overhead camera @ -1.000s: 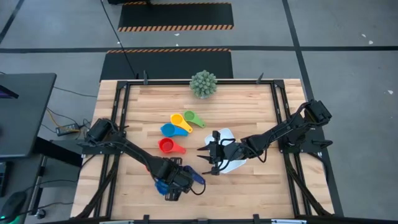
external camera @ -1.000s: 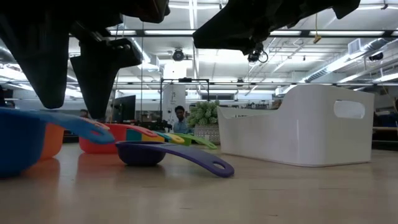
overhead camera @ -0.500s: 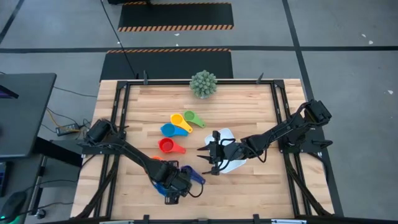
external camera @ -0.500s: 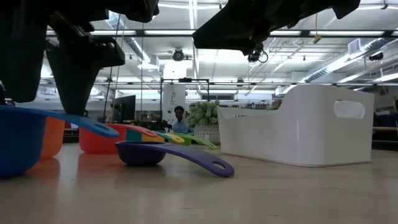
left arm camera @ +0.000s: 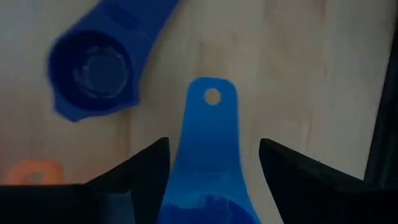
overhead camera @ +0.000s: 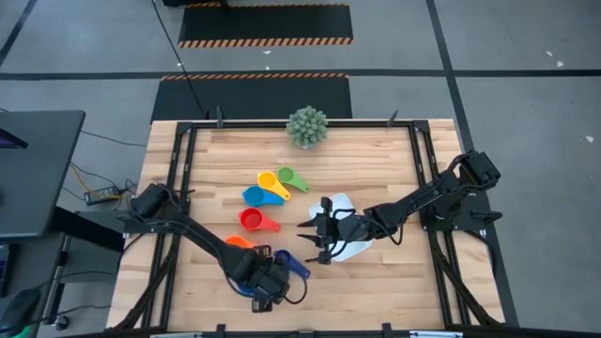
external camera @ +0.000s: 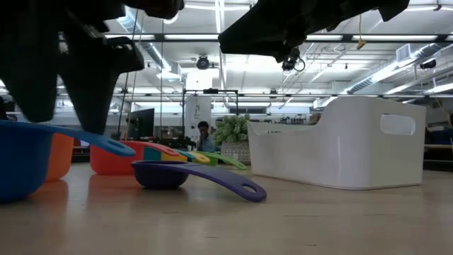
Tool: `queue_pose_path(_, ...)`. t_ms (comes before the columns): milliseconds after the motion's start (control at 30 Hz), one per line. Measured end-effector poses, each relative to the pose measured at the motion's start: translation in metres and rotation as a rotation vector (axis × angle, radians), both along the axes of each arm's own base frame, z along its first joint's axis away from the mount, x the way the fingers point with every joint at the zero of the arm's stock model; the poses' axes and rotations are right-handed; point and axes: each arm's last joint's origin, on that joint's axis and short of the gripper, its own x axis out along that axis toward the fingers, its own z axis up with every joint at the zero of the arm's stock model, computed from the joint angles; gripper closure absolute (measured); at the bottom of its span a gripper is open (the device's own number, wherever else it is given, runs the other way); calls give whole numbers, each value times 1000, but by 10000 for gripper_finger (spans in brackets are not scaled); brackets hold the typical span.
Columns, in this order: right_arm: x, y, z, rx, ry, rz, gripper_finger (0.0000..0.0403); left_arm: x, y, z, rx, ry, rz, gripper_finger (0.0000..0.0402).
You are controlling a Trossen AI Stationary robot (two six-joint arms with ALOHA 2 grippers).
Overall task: Nest measuring cups in basket
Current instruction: Stack the blue measuring cup on top of the orange measuring cup
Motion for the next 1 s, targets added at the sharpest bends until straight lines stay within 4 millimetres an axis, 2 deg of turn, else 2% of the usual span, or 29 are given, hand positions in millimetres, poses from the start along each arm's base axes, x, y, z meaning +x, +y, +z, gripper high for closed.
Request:
queue_pose_path(167, -4, -1, 2, -10, 35, -1, 279, 16, -10, 9, 27, 15, -24, 148)
queue_pose_path(300, -15, -3, 10, -22, 76, -49, 279, 22, -15, -2, 91, 107, -44, 148)
queue_pose_path(433, -22, -3, 12, -18, 74, -54, 279, 30, -19, -9, 86, 113, -51, 148)
queue_pose_path(733, -30, -5, -3, 21, 83, -73, 279, 32, -16, -18, 79, 170, -56, 148)
queue_pose_path(1000, -30, -3, -2, 35, 52, -61, 279, 31, -15, -25, 108, 196, -104, 182)
